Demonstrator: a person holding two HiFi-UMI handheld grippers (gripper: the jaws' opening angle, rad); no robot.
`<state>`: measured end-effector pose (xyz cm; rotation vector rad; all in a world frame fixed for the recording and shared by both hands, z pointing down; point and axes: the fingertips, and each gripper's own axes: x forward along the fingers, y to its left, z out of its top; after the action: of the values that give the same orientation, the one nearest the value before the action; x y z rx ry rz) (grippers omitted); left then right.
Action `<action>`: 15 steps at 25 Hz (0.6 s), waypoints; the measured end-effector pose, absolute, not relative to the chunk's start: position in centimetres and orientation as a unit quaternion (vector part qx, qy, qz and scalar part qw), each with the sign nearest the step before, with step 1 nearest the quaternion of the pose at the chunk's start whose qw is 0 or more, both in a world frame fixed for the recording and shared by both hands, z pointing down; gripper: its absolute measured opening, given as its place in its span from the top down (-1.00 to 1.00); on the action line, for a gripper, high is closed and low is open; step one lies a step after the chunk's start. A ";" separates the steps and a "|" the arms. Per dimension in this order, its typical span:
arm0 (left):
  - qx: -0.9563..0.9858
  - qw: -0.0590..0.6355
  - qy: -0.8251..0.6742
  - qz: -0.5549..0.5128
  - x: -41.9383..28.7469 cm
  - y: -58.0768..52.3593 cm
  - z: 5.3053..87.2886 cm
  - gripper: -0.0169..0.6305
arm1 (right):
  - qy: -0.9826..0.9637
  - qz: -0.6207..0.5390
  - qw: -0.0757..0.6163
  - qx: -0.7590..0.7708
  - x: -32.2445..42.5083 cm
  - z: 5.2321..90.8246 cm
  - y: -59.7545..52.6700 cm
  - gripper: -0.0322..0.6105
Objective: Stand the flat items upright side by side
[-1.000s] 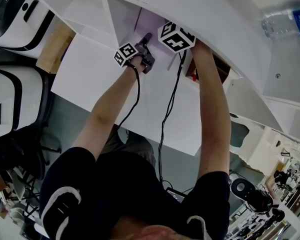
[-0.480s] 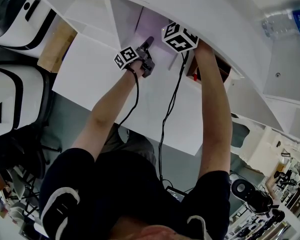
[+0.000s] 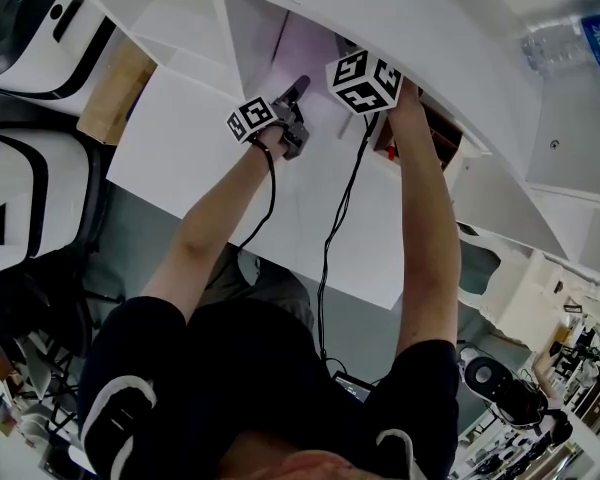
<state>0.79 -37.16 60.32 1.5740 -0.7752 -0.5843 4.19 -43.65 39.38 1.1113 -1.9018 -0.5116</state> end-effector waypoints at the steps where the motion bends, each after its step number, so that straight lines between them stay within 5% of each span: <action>1: 0.681 0.601 -0.334 -0.252 0.8 -37.1 60.2 0.18 | -0.763 -0.201 0.424 0.445 4.2 39.4 -43.5 0.58; 15: 0.732 0.559 -0.323 -0.220 0.0 -34.3 57.5 0.18 | -0.795 -0.147 0.372 0.456 3.9 39.1 -40.2 0.59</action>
<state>-0.02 -34.34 57.47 1.7250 -0.7610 -0.5178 3.93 -40.16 39.15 1.1687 -2.0380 -0.3780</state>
